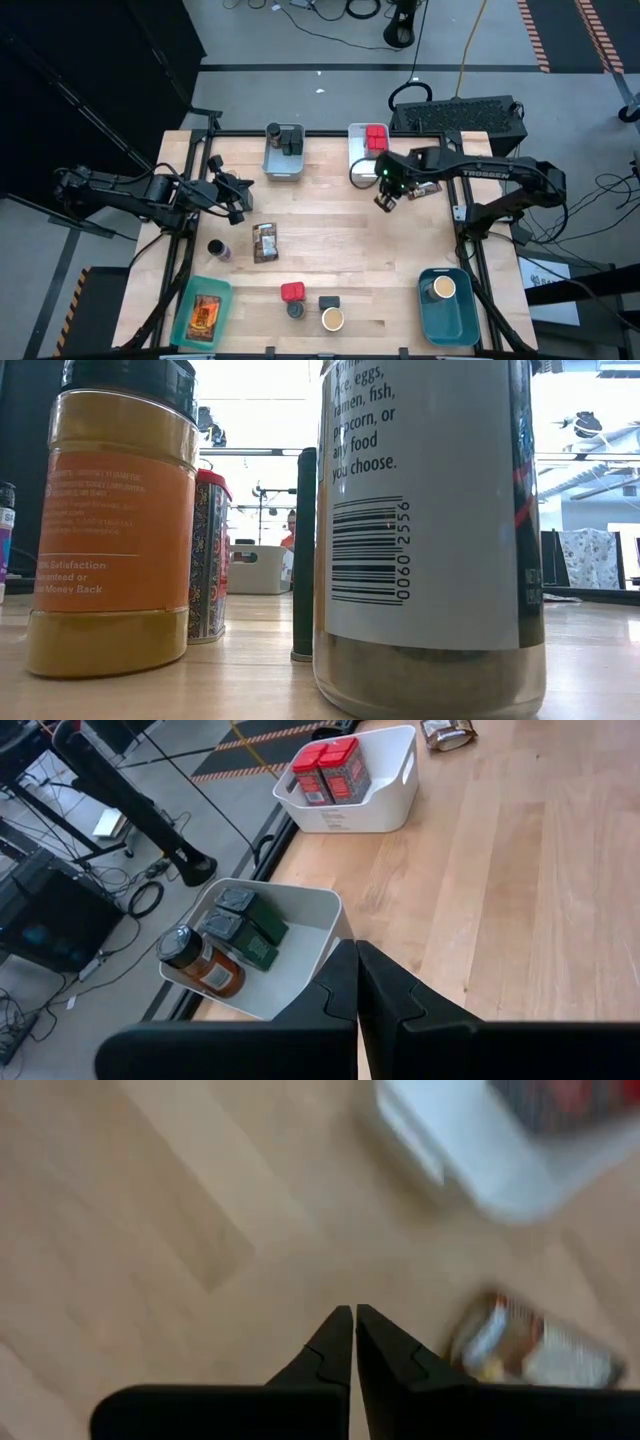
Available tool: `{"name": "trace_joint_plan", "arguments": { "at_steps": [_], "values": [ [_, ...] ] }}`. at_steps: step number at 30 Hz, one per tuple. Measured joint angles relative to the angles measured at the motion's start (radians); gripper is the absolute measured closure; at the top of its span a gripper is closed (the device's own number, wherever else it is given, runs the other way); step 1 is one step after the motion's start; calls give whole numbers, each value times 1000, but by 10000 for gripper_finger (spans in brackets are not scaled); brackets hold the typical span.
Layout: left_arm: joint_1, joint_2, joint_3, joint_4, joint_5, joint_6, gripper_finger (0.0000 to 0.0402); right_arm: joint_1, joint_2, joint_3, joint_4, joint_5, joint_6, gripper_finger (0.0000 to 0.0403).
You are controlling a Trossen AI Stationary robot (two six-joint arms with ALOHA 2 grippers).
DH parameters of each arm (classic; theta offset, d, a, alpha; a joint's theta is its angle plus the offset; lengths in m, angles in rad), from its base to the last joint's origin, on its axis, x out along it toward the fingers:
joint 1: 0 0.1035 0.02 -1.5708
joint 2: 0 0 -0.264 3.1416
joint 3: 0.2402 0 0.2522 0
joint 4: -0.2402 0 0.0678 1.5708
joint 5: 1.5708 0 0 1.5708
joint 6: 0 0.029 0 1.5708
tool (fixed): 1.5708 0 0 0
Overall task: Sort spices by type
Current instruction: Put the orange spice pack into the green bin
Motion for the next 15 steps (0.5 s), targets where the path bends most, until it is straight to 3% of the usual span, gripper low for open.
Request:
{"name": "trace_joint_plan", "arguments": {
  "at_steps": [5,15],
  "values": [
    [0,0,0,0,0,0,400,41,0,0,-96,-1,120,403],
    [0,0,0,0,0,-1,400,159,0,0,-116,-9,277,403]
  ]
}}
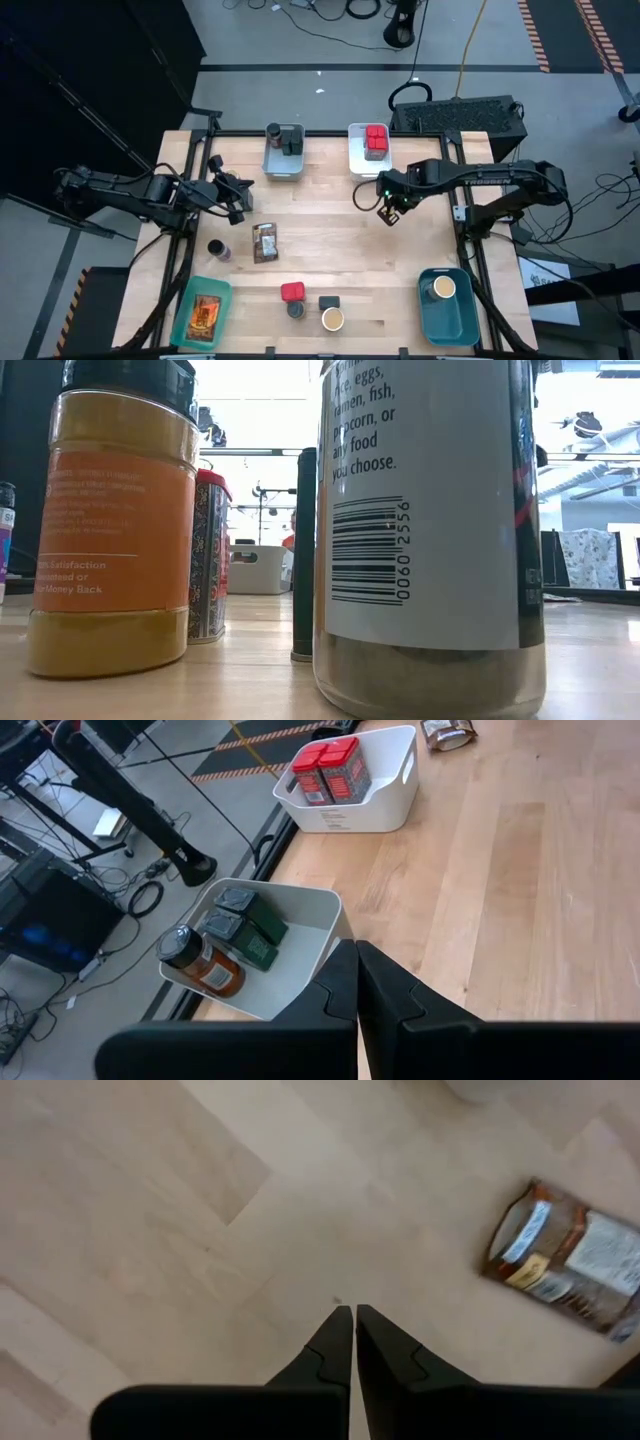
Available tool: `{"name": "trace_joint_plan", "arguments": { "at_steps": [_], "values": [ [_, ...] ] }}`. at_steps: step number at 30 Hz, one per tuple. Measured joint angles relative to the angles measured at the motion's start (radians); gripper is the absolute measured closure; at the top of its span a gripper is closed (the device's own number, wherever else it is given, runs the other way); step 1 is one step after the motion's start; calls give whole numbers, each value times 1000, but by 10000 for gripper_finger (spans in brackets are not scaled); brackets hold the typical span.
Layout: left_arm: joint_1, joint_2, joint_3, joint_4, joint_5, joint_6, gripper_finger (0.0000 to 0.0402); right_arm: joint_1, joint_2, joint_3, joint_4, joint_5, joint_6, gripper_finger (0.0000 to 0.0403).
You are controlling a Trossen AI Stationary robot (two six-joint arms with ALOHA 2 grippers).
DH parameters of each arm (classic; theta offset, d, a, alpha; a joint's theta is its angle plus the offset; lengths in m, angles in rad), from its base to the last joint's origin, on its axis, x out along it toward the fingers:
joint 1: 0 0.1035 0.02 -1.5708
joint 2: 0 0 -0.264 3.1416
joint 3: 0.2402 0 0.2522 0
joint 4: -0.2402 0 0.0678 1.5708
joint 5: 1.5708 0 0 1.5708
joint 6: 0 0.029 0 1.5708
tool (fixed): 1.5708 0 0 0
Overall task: Sort spices by type
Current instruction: Put the orange spice pack into the green bin
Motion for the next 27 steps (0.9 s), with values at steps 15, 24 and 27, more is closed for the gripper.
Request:
{"name": "trace_joint_plan", "arguments": {
  "at_steps": [15,24,27],
  "values": [
    [0,0,0,0,0,-2,400,40,0,-149,5,-32,129,403],
    [0,0,0,40,0,1,400,-158,-1,-285,98,140,147,403],
    [0,0,0,45,0,2,400,-205,-1,-285,150,153,99,392]
  ]
}}
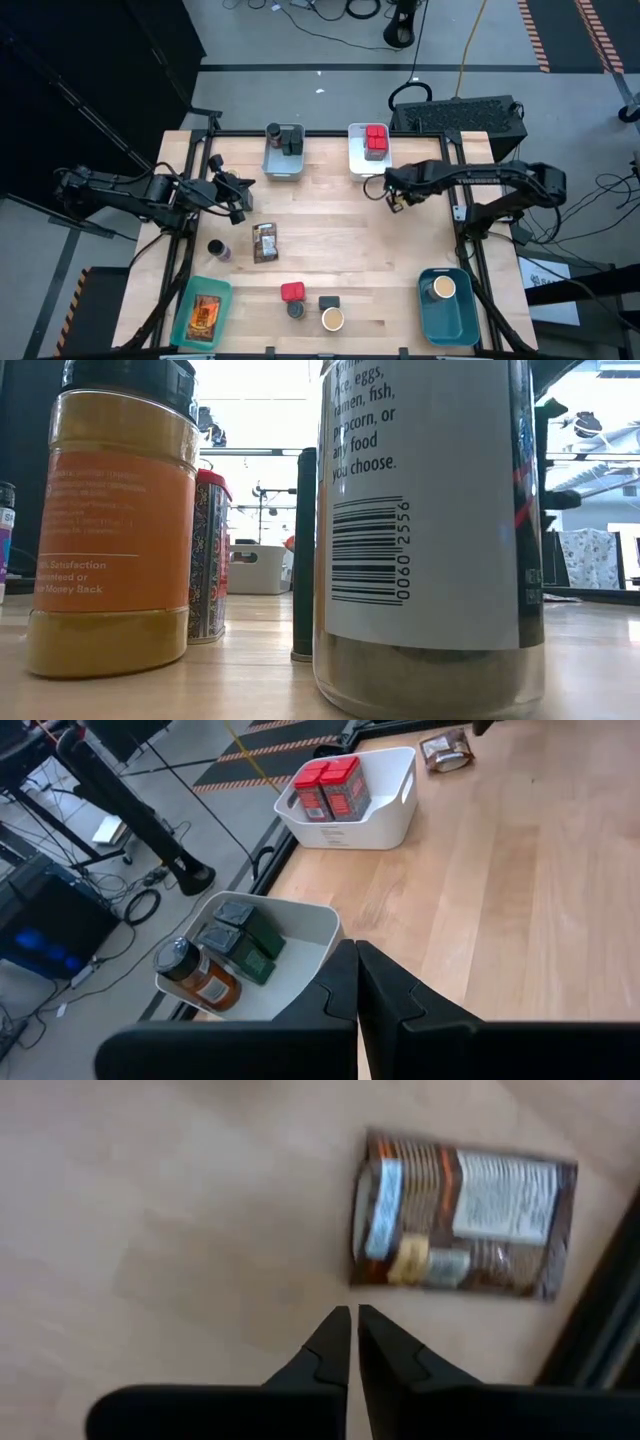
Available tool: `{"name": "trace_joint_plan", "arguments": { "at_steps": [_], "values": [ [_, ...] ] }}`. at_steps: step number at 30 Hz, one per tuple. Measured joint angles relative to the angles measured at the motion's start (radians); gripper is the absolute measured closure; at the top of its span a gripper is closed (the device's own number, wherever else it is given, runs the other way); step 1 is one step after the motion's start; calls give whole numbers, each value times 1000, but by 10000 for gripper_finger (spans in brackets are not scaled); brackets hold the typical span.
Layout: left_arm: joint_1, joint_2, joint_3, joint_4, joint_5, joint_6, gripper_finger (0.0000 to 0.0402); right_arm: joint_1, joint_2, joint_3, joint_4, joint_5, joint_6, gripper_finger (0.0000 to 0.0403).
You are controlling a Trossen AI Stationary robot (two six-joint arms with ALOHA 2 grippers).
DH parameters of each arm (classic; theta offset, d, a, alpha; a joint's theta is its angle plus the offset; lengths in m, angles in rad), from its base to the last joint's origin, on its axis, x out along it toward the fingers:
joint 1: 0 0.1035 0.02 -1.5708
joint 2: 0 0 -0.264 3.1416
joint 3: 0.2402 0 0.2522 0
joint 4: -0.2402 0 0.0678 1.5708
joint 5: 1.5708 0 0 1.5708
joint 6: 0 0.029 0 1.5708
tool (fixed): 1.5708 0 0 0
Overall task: Sort spices by type
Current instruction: Put the orange spice pack into the green bin
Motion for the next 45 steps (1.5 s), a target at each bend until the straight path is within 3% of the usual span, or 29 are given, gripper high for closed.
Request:
{"name": "trace_joint_plan", "arguments": {
  "at_steps": [13,19,23,30,39,45],
  "values": [
    [0,0,0,-2,0,1,400,-131,85,0,89,21,-89,242],
    [0,0,0,-3,0,1,400,-134,161,0,116,29,-97,217],
    [0,0,0,-3,0,1,400,-140,184,0,129,64,-92,235],
    [0,0,0,-3,0,2,400,-154,201,0,139,63,-90,315],
    [0,0,0,-3,0,2,400,-153,263,5,144,78,-125,388],
    [0,0,0,-2,0,1,400,-107,214,4,56,58,-117,400]
  ]
}}
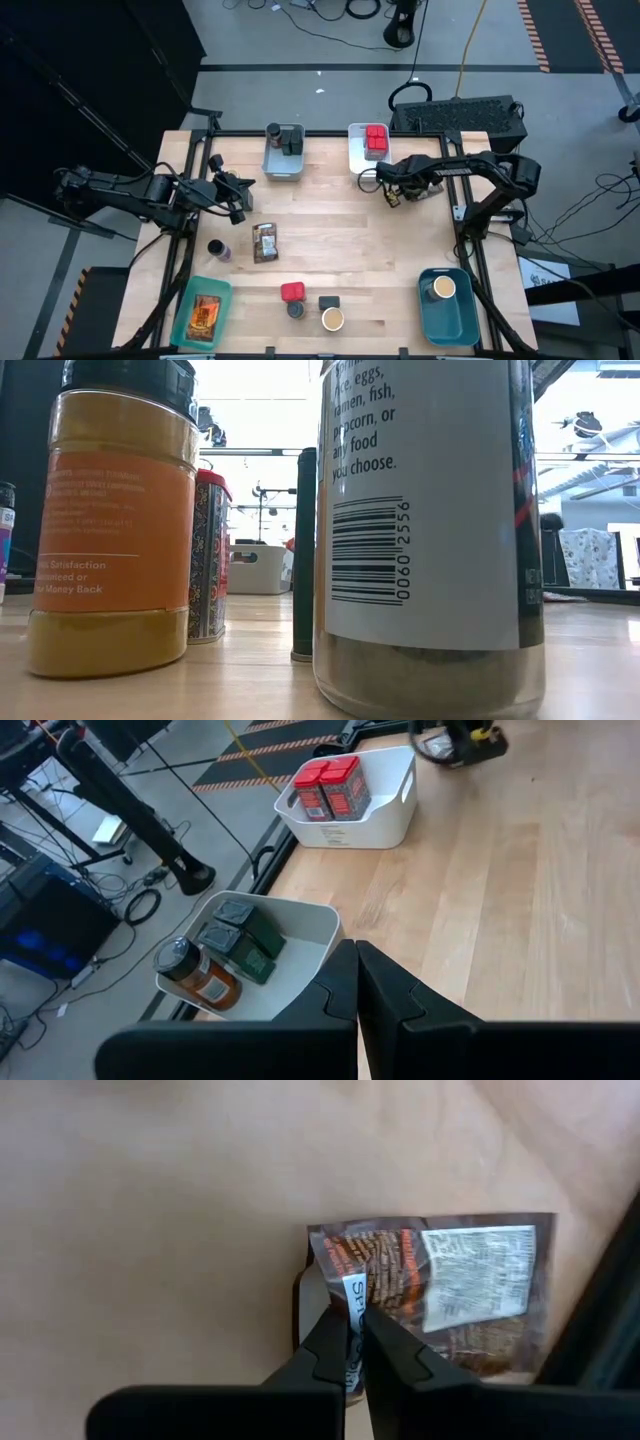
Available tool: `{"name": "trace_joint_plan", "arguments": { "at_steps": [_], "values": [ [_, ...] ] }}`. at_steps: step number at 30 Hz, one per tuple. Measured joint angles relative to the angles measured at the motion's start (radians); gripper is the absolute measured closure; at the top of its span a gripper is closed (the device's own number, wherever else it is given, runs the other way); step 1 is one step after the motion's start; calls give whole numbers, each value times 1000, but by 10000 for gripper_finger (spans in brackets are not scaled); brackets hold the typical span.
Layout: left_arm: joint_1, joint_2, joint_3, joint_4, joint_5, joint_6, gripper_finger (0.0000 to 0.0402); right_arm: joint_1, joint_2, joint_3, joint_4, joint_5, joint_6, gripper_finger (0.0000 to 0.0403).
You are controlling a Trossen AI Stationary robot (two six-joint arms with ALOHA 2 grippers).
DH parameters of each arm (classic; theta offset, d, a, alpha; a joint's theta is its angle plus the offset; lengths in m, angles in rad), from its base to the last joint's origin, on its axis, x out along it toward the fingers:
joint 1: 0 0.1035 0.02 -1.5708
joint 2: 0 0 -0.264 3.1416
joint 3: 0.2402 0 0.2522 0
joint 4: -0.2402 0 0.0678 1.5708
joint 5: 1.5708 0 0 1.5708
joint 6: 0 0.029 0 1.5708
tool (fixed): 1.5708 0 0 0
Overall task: Sort spices by type
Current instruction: Put the orange spice pack into the green bin
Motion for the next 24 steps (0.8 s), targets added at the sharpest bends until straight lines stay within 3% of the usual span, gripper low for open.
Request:
{"name": "trace_joint_plan", "arguments": {
  "at_steps": [5,9,16,24],
  "values": [
    [0,0,0,22,0,-1,400,110,-111,35,-111,0,44,401],
    [0,7,0,83,60,-1,400,221,-221,51,-50,-15,20,402],
    [0,83,0,270,220,54,400,388,-367,51,333,-28,-193,403],
    [0,224,0,511,395,160,394,486,-340,51,857,-188,-627,403]
  ]
}}
